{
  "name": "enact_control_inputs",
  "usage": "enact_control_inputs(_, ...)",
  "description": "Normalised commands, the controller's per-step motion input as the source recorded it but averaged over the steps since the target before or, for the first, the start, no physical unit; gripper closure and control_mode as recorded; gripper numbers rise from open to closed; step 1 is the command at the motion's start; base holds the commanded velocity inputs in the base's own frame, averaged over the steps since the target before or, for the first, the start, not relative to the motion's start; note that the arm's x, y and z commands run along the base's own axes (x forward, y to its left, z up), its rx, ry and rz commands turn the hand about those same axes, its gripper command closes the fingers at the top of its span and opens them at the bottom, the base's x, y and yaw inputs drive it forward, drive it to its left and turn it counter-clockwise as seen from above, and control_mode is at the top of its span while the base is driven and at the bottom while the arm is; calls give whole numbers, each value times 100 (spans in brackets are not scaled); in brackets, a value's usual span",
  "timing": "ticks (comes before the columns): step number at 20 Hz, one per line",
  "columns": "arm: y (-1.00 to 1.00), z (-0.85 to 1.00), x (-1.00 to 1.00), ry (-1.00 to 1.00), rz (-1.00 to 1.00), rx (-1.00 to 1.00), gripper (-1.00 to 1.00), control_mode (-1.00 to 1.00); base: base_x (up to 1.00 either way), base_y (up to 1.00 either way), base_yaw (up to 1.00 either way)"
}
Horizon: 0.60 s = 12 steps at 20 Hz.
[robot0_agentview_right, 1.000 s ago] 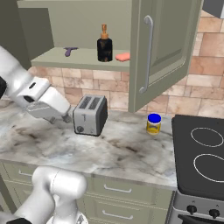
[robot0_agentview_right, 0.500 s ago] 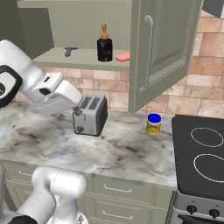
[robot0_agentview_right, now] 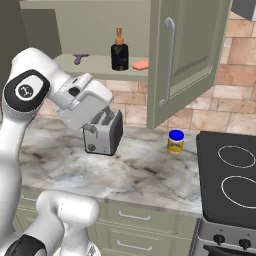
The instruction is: Pick the bar soap and soap dispenser from the cabinet and place them on the counter.
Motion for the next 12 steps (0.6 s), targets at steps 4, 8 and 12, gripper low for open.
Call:
enact_control_inputs(4, -43, 0, 33, 12, 0, -19, -100, -100, 0, 0, 0)
enact_control_inputs(8, -46, 3, 22, 11, 0, -19, -100, -100, 0, 0, 0)
enact_control_inputs(12, -42, 8, 8, 11, 0, -14, -100, -100, 0, 0, 0)
